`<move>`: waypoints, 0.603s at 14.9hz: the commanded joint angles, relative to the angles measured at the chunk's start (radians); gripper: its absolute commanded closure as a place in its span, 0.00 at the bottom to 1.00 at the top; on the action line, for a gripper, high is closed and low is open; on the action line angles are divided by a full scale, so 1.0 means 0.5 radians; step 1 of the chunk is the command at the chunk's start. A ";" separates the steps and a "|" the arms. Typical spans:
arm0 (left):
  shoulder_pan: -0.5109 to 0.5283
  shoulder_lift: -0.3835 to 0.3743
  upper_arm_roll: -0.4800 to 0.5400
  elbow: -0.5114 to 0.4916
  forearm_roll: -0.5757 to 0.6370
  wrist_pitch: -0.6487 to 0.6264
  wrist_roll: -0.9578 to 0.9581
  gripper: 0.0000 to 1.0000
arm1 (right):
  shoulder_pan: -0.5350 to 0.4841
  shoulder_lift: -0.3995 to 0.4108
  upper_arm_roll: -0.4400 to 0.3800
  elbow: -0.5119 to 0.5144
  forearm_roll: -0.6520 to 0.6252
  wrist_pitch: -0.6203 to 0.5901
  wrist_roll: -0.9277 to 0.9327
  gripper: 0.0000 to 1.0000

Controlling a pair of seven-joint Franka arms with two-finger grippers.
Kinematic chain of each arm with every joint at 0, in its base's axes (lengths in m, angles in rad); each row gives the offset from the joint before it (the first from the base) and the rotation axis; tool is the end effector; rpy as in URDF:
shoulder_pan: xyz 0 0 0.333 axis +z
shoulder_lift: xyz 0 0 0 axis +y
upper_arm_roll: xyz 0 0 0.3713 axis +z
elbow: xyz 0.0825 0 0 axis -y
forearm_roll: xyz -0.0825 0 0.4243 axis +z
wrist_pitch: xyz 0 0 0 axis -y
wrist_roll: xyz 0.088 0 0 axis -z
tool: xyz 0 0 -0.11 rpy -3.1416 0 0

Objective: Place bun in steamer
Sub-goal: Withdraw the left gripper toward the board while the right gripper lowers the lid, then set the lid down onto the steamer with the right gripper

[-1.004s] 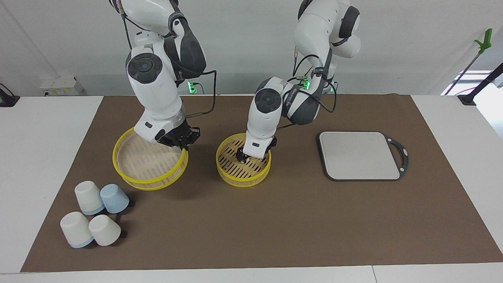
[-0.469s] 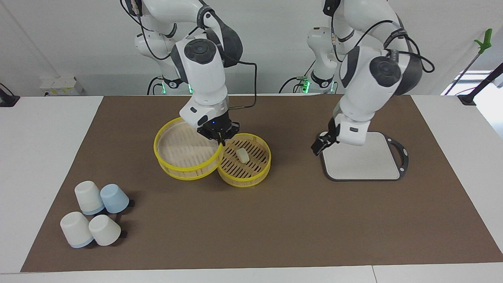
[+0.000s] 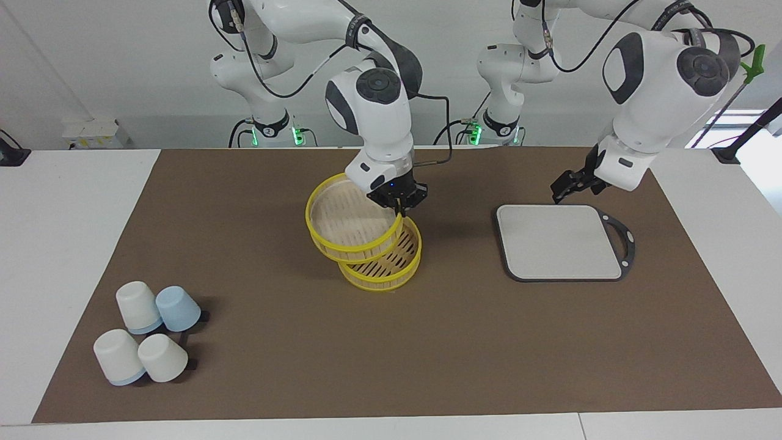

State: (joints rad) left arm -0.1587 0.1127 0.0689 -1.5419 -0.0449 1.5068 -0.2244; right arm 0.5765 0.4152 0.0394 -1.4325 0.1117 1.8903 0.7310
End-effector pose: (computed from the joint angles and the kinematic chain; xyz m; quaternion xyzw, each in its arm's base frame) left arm 0.6210 -0.0636 0.6178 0.9948 0.0673 -0.0757 0.0068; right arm 0.6091 0.4353 0.4975 -0.9950 0.0756 0.0215 0.0612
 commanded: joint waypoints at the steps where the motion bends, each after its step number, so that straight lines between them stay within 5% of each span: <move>1: 0.084 -0.283 -0.030 -0.342 0.041 0.017 0.185 0.00 | 0.019 0.142 -0.011 0.153 0.028 -0.013 0.054 1.00; 9: 0.139 -0.278 -0.049 -0.377 0.041 0.134 0.249 0.00 | 0.093 0.280 -0.024 0.248 -0.002 0.005 0.148 1.00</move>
State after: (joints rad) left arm -0.1218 -0.0119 0.0618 -1.7119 -0.0435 1.5517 -0.1337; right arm 0.6018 0.5172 0.0362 -1.3732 0.1116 1.8983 0.7624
